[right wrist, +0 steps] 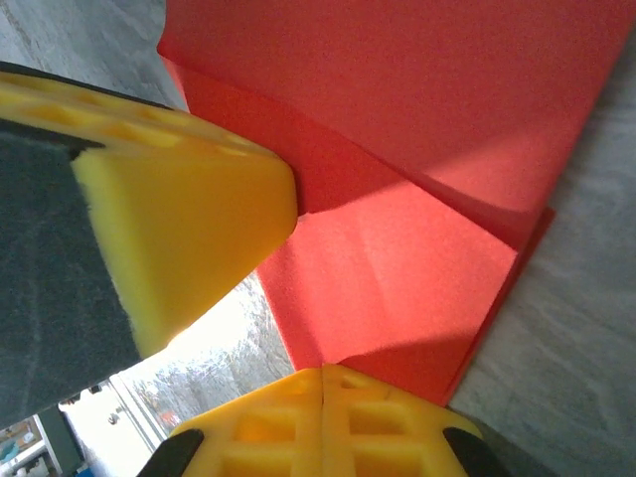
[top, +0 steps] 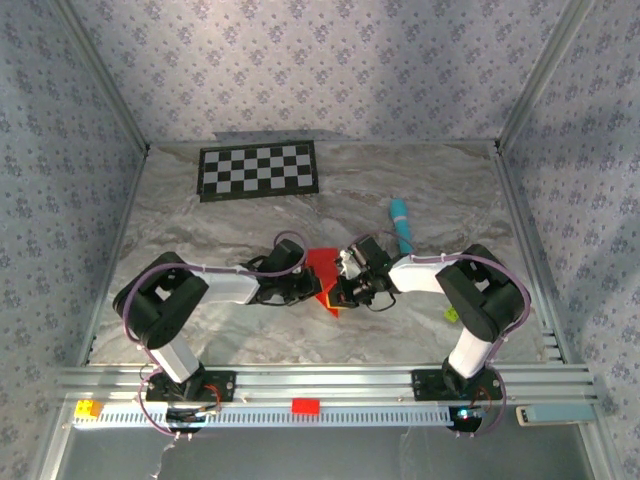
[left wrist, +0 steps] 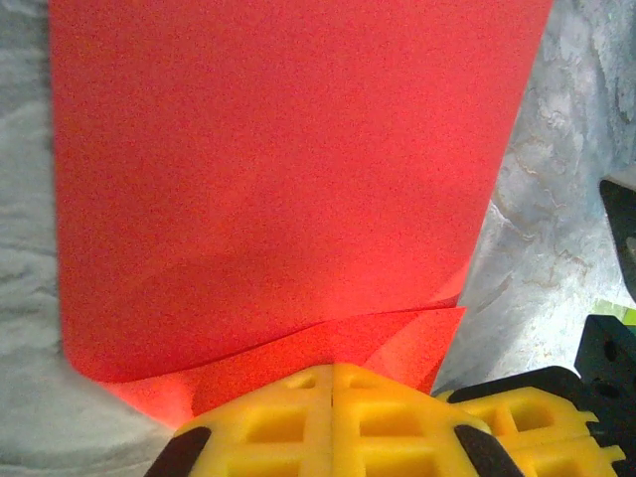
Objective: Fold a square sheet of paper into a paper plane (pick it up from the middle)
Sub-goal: Third fold the triangle at the center of the table.
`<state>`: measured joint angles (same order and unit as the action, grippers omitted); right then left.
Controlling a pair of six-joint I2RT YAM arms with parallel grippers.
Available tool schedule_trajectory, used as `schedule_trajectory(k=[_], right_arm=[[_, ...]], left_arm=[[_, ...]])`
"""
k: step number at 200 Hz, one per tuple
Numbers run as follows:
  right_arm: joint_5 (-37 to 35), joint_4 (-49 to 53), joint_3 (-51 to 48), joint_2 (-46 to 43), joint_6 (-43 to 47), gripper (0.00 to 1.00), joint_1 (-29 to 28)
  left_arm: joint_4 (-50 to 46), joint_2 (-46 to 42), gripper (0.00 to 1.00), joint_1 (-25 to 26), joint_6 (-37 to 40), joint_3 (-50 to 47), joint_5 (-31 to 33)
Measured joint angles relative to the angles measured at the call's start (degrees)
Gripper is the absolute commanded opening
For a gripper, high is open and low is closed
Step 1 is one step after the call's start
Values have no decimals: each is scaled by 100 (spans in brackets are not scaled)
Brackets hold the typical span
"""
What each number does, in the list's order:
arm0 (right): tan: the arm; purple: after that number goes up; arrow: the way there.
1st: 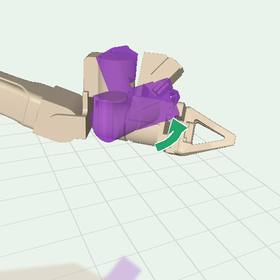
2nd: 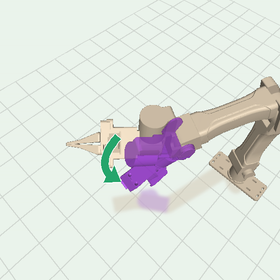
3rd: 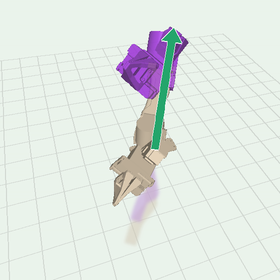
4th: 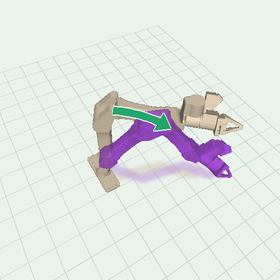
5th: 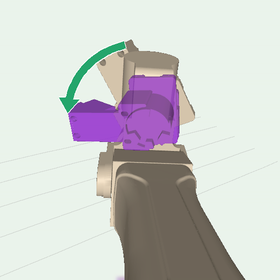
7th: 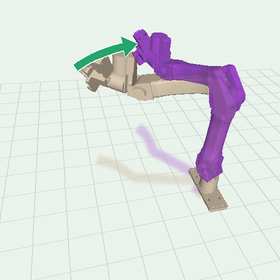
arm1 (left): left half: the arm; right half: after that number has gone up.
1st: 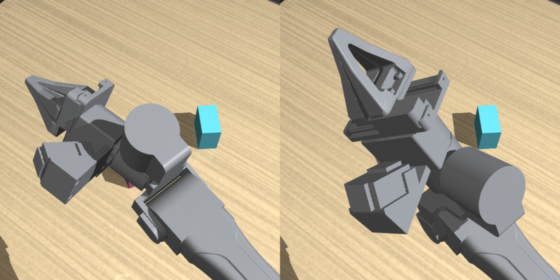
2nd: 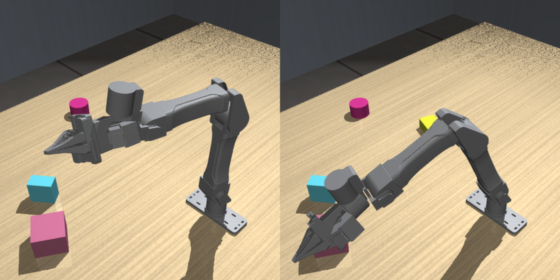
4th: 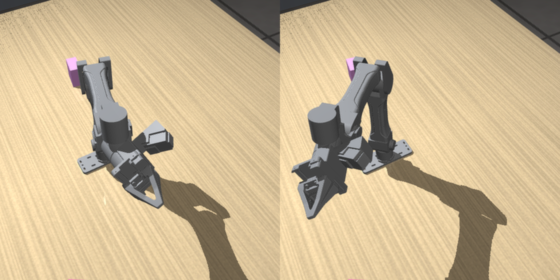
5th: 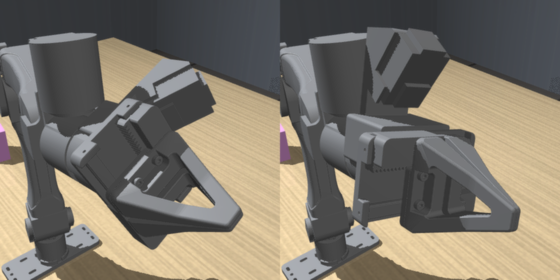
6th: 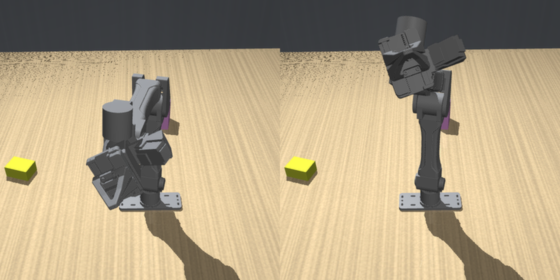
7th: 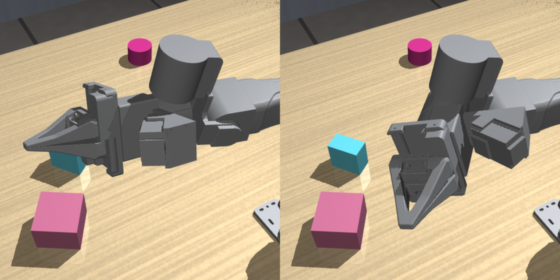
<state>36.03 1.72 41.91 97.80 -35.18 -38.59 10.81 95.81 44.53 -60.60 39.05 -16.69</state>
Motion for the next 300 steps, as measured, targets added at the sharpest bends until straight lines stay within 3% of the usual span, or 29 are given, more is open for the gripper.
schedule_trajectory(k=[132, 203, 253, 300], right_arm=[[-42, -339, -74, 37, 4, 0, 35], [31, -341, -83, 39, 11, 0, 74], [72, -299, -76, 46, 26, 0, 96], [81, -278, -72, 48, 26, 0, 103]], left_arm=[[205, -186, 0, -907, 881, -299, -142], [61, -439, 3, -1209, 1062, -323, 238], [76, -1211, 4, -942, 953, -420, 271], [367, -859, 2, -522, 855, -546, 85]])
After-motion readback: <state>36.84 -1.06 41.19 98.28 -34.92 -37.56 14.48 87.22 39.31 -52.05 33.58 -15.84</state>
